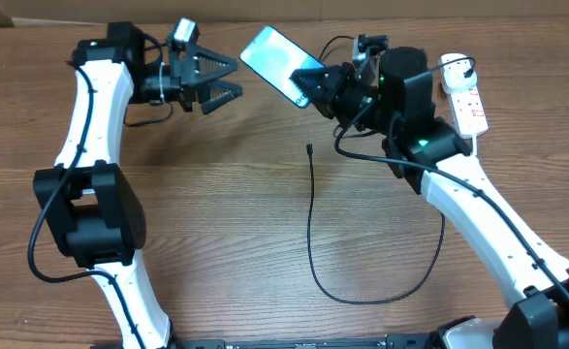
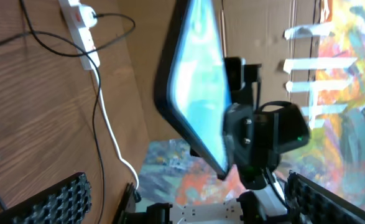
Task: Plug charger to phone and switch on socket
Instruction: 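Raise the phone with the right gripper and open the left gripper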
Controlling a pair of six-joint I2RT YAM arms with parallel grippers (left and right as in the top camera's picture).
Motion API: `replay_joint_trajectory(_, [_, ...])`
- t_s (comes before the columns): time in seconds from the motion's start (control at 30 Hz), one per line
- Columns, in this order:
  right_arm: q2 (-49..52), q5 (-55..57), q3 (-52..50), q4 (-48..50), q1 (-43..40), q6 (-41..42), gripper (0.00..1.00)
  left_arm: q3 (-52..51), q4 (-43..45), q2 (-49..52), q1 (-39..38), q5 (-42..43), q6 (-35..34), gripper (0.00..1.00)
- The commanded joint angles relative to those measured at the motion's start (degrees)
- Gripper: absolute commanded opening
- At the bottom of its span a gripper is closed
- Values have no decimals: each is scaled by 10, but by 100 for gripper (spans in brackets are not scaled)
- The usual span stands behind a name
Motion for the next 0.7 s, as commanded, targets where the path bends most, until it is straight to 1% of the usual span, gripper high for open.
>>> replay_joint_trajectory(0.0, [11,58,13,32,28,66,4,12,-3,-1,-23,15,25,93])
replay_joint_trajectory(0.1, [16,81,13,32,38,86,4,12,-1,-1,-26,15,24,93])
replay_joint_trajectory(0.2, [18,98,13,30,48,89,4,12,-1,-1,-24,15,24,92])
replay_joint_trajectory(0.37, [18,124,13,9,67,97,4,12,9,-1,-24,14,20,88])
replay_joint_trajectory(0.6, [18,145,13,7,83,108,4,12,54,-1,-24,14,-19,82])
replay_joint_trajectory(0.67, [18,146,13,8,83,108,4,12,76,-1,-24,5,-47,82])
